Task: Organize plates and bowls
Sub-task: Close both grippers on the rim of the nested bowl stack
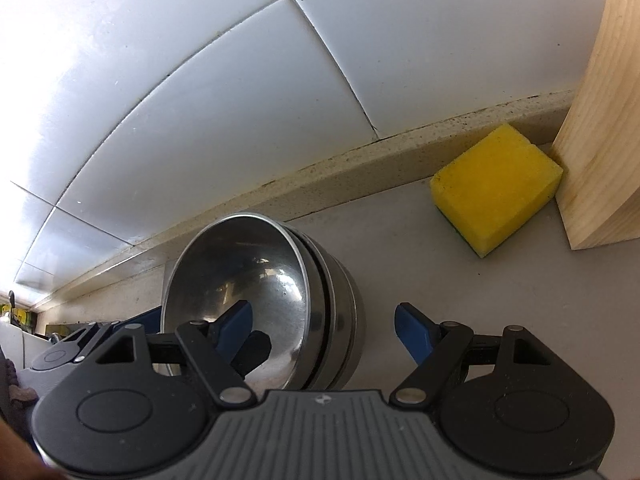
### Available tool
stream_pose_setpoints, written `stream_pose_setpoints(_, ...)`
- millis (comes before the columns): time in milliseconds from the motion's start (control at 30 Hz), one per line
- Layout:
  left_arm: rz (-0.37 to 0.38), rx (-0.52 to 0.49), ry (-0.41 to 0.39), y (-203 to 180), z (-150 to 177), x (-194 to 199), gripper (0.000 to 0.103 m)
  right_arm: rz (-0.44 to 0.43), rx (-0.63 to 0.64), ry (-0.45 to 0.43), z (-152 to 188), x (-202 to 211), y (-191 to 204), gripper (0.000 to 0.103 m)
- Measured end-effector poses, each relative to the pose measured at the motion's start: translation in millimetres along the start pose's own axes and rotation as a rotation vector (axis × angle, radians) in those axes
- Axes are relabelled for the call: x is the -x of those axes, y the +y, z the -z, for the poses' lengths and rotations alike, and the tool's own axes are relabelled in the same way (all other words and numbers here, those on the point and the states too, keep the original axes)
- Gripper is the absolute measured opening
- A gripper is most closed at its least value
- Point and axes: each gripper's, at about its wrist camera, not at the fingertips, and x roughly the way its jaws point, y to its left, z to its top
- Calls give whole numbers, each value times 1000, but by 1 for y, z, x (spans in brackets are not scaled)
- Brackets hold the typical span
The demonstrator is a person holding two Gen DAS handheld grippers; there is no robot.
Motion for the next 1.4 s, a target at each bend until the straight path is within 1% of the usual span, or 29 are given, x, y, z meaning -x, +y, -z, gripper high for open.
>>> stream_pose_setpoints(367,-4,2,0,0,-2,0,98,5,2,-9,0,3,1,54)
stream_pose_setpoints(667,-6,5,8,3,0,-11,97,12,8,4,3,-7,3,54)
stream_pose_setpoints(867,10,18,-1,5,0,-13,97,-3,14,1,3,-10,1,54)
stream_pose_setpoints(967,26,18,-4,5,0,-14,97,-36,-18,16,2,-14,-4,54)
stream_pose_setpoints(1033,36,15,-8,5,1,-14,96,-67,-53,35,3,-17,-9,53)
stream_pose_setpoints(1067,47,17,-9,5,1,-14,94,-76,-65,39,3,-19,-11,53)
stream_pose_setpoints(1100,66,22,-9,4,1,-14,91,-83,-71,41,4,-20,-12,53)
stream_pose_setpoints(1167,95,22,-13,2,2,-14,89,-109,-87,56,5,-24,-12,51)
stream_pose_setpoints(1233,115,14,-21,0,3,-12,84,-109,-95,58,6,-26,-11,51)
stream_pose_setpoints(1267,133,20,-19,0,3,-12,80,-110,-94,56,6,-27,-11,50)
stream_pose_setpoints(1300,151,31,-15,0,2,-12,79,-113,-101,55,7,-26,-12,49)
stream_pose_setpoints(1400,151,27,-19,-1,3,-12,78,-119,-121,54,5,-25,-17,46)
